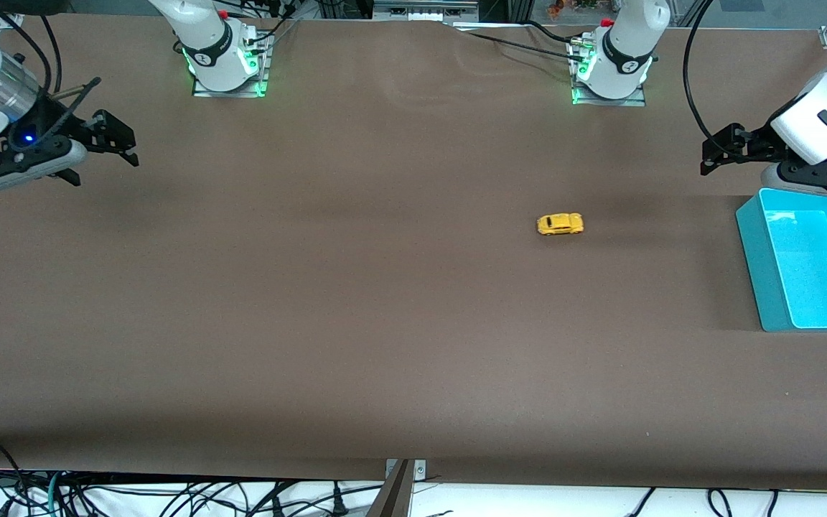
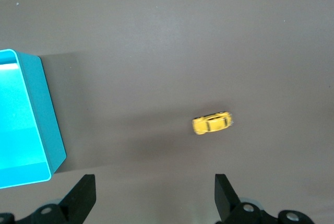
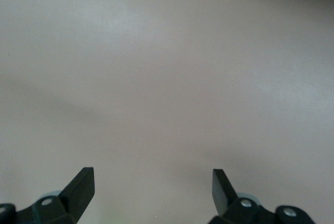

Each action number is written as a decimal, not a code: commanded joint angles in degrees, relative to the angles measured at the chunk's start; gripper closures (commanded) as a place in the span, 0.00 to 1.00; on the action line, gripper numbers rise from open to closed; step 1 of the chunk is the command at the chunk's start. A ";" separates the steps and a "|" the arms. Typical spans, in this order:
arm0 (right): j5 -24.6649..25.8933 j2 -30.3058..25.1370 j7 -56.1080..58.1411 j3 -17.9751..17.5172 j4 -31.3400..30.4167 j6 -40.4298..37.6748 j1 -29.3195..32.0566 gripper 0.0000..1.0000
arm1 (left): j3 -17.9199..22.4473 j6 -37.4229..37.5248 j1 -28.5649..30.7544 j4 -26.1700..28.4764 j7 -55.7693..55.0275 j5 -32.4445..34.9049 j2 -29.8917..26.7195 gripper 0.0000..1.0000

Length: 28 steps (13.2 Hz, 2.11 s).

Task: Wind and store yellow beetle car
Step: 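Lower the left gripper over the yellow car while the right gripper retracts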

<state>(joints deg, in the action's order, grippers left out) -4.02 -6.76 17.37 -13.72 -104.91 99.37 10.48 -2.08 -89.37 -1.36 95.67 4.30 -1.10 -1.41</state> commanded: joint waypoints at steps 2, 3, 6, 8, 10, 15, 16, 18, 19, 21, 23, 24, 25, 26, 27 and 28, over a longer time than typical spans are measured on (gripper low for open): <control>0.24 -0.09 -1.55 1.68 1.64 -2.07 -0.90 0.00 | -0.64 6.12 -1.10 -1.71 1.23 -0.39 2.64 0.00; 0.24 -0.01 -1.55 2.03 1.64 -2.16 -1.25 0.00 | -1.16 6.66 -1.45 -1.71 1.41 -0.39 2.73 0.00; 0.24 0.17 -2.16 2.65 2.86 -3.65 -1.69 0.00 | -3.09 7.54 -1.45 -1.01 8.66 -0.48 2.73 0.00; 0.24 0.26 -3.22 2.65 3.31 -4.62 -1.69 0.00 | -4.50 7.45 -1.37 -0.48 12.30 -0.48 2.73 0.00; 0.24 0.26 -4.44 2.65 3.31 -5.06 -1.78 0.00 | -4.77 6.06 -1.36 1.18 17.38 -0.48 2.38 0.00; 0.41 0.26 -7.62 2.56 4.01 -5.59 -1.69 0.00 | -4.77 -0.97 -1.27 6.71 33.20 -1.01 1.86 0.00; 0.50 0.26 -7.62 2.38 4.36 -5.59 -1.78 0.00 | -4.95 -2.73 -1.36 8.64 36.01 -1.01 1.59 0.00; 1.03 0.17 -7.79 2.12 4.63 -5.59 -1.78 0.00 | -6.18 -5.63 -1.19 12.86 40.85 -1.01 1.33 0.00; 1.03 0.17 -7.79 2.12 4.80 -5.59 -1.78 0.00 | -6.96 -8.43 -1.19 15.66 42.70 -0.92 0.63 0.00; 2.08 0.17 -8.49 2.21 5.07 -5.59 -1.69 0.00 | -7.76 -14.05 -1.19 21.46 46.39 -1.00 -0.86 0.00; 2.26 0.17 -9.72 2.21 5.24 -6.11 -1.69 0.00 | -9.16 -19.15 -1.10 26.91 48.51 -0.92 -1.66 0.00; 2.17 0.26 -11.47 2.21 5.33 -6.55 -1.69 0.00 | -9.25 -22.83 -1.10 30.07 50.69 -1.00 -1.84 0.00; 2.26 0.26 -12.70 2.21 5.33 -6.55 -1.69 0.00 | -9.34 -26.44 -1.10 32.54 53.41 -1.01 -1.84 0.00; 2.26 0.26 -13.15 2.29 5.33 -6.64 -1.69 0.00 | -9.34 -29.08 -0.93 34.31 56.49 -1.01 -1.23 0.00; 2.26 0.26 -13.24 2.47 5.33 -6.64 -1.69 0.00 | -9.34 -32.85 -0.93 36.33 59.21 -1.01 -1.05 0.00; 2.26 0.34 -13.33 2.56 5.33 -6.64 -1.52 0.00 | -9.26 -35.67 -1.19 38.00 60.37 -1.01 -0.87 0.00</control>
<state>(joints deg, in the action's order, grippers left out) -2.46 -6.75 5.37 -11.80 -101.06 94.26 9.42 -11.22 -120.06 -2.93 129.22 59.77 -1.10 -0.38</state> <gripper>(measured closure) 0.000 0.000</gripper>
